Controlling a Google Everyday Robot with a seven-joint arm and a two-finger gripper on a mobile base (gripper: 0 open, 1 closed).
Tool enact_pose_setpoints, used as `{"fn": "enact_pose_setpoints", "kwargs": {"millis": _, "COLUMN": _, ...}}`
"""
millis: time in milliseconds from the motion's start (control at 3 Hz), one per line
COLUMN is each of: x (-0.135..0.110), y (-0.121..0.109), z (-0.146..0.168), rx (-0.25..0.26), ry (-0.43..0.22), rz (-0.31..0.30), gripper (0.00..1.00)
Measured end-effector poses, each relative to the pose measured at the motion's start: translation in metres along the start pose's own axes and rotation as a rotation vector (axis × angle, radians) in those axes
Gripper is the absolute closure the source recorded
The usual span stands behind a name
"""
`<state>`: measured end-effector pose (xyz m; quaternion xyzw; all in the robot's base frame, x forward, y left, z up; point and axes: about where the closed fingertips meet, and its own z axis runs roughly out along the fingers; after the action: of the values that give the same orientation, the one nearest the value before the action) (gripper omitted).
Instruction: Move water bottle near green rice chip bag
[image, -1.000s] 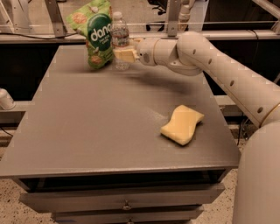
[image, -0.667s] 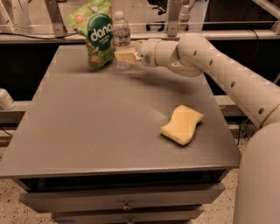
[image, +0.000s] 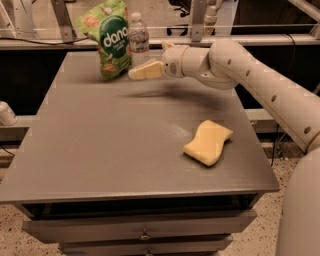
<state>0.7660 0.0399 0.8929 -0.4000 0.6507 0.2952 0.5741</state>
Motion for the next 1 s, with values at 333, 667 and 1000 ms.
{"fn": "enact_pose_setpoints", "kwargs": {"millis": 333, "x": -0.006, "y": 0.008, "z": -0.017, "rx": 0.0, "ry": -0.016, "rz": -0.004, "gripper": 0.0}}
{"fn": "enact_pose_setpoints", "kwargs": {"millis": 667, "x": -0.018, "y": 0.019, "z": -0.048, "rx": 0.001, "ry": -0.03, "rz": -0.022, "gripper": 0.0}}
{"fn": "enact_pose_setpoints", "kwargs": {"millis": 1000, "x": -0.031, "y": 0.023, "z": -0.088, "rx": 0.005, "ry": -0.027, "rz": -0.054, "gripper": 0.0}}
